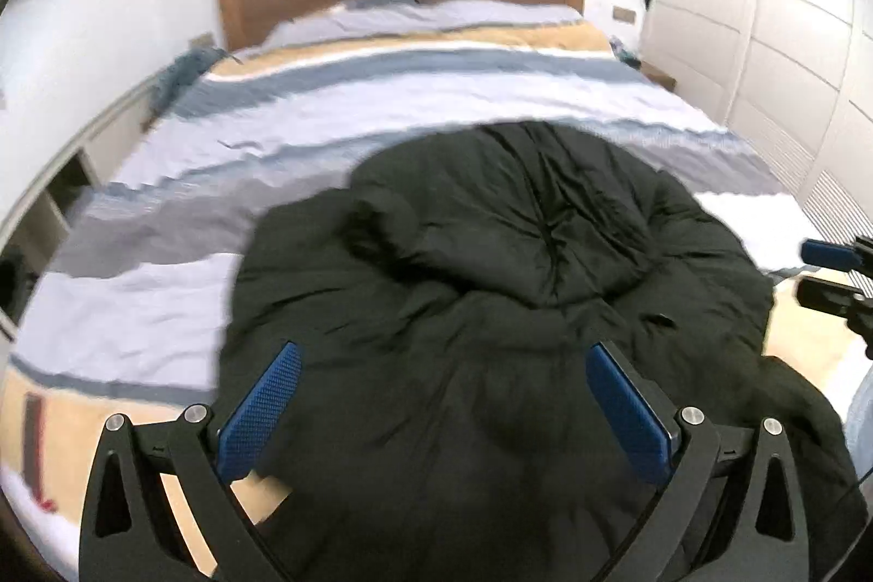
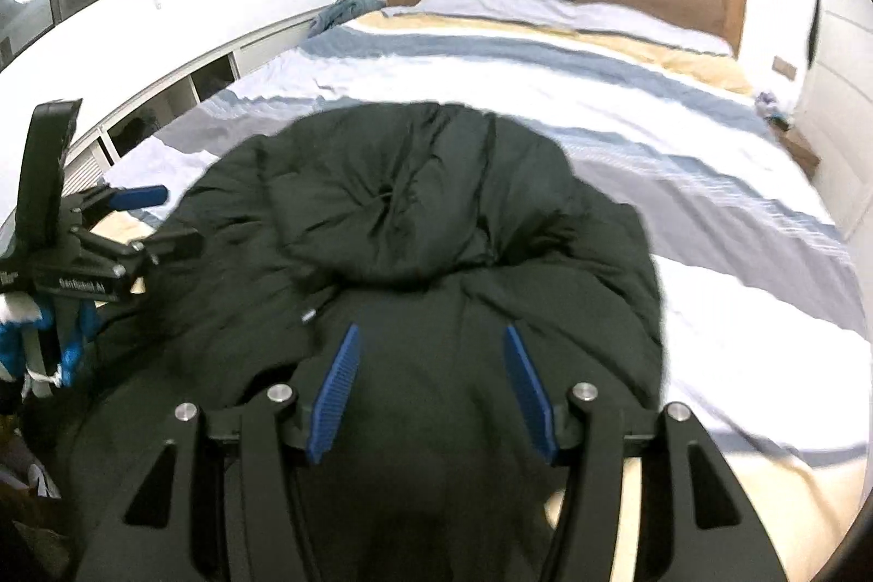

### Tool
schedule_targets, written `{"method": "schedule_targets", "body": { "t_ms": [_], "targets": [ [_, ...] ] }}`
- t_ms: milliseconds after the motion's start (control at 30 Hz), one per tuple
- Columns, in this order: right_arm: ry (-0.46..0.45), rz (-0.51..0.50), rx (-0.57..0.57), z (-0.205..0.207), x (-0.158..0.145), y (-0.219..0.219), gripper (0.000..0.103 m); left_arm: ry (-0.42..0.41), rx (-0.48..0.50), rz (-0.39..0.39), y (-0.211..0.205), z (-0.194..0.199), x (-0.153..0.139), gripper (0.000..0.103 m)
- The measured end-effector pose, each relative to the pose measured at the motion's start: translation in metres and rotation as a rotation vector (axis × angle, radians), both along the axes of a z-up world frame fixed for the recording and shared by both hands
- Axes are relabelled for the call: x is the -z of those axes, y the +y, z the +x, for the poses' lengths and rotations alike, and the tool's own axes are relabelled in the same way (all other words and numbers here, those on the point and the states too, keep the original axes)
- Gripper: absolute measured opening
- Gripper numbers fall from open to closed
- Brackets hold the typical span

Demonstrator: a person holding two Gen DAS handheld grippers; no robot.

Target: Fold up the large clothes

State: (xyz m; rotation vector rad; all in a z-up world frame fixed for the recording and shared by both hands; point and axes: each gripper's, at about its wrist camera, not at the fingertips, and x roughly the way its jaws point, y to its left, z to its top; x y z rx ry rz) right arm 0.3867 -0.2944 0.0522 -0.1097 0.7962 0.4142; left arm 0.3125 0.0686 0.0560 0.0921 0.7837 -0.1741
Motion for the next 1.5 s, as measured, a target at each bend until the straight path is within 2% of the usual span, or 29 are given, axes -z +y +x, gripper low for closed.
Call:
{"method": "schedule_targets", "body": {
  "t_ms": [100, 167, 267, 467, 733, 833, 1000, 1267, 1400, 1500],
  "targets": [
    [-0.018, 0.017, 0.023, -0.043, -0.025, -0.011, 0.057, -0.061, -0.026, -0.001, 0.017, -0.042, -0.033, 0.102],
    [-0.042, 0.02, 0.048, -0.081, -0.041, -0.021, 0.059, -0.105, -0.009, -0.013, 0.032, -0.076, -0.052, 0.102],
    [-0.051, 0.045, 0.078, -0.127, -0.049, -0.035, 0.064, -0.128, 0.003, 0.004, 0.044, -0.117, -0.065, 0.102],
    [-0.037, 0.075, 0.173, -0.211, -0.042, -0.073, 0.068, -0.069, -0.09, -0.025, 0.087, -0.187, -0.06, 0.102],
    [-0.053, 0.059, 0.268, -0.276, -0.034, -0.116, 0.071, -0.066, -0.2, -0.083, 0.142, -0.261, -0.047, 0.102],
    [-0.036, 0.086, 0.307, -0.291, -0.027, -0.133, 0.072, -0.036, -0.223, -0.111, 0.158, -0.273, -0.036, 0.102],
    [0.004, 0.124, 0.334, -0.303, -0.008, -0.151, 0.073, 0.033, -0.252, -0.24, 0.192, -0.284, -0.004, 0.102],
    [0.11, 0.165, 0.383, -0.289, 0.031, -0.167, 0.073, 0.163, -0.292, -0.419, 0.226, -0.275, 0.062, 0.102],
    [0.165, 0.208, 0.406, -0.277, 0.051, -0.176, 0.073, 0.239, -0.27, -0.488, 0.232, -0.261, 0.094, 0.102],
    [0.217, 0.235, 0.418, -0.27, 0.067, -0.182, 0.073, 0.281, -0.214, -0.593, 0.233, -0.25, 0.113, 0.102]
  ]
}}
